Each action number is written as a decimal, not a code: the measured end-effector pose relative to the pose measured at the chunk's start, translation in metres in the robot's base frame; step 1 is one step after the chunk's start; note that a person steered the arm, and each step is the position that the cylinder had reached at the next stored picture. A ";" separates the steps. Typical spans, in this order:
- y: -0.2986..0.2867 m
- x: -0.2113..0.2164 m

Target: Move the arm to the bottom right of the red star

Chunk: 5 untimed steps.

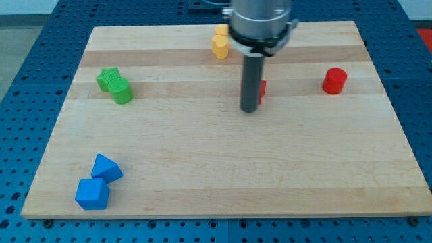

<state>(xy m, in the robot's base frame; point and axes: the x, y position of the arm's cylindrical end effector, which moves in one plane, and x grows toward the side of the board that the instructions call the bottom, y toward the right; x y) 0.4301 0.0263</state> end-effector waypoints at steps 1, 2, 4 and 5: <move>-0.037 -0.042; -0.035 -0.041; 0.035 0.099; 0.081 0.102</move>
<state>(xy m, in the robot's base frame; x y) 0.5324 0.1071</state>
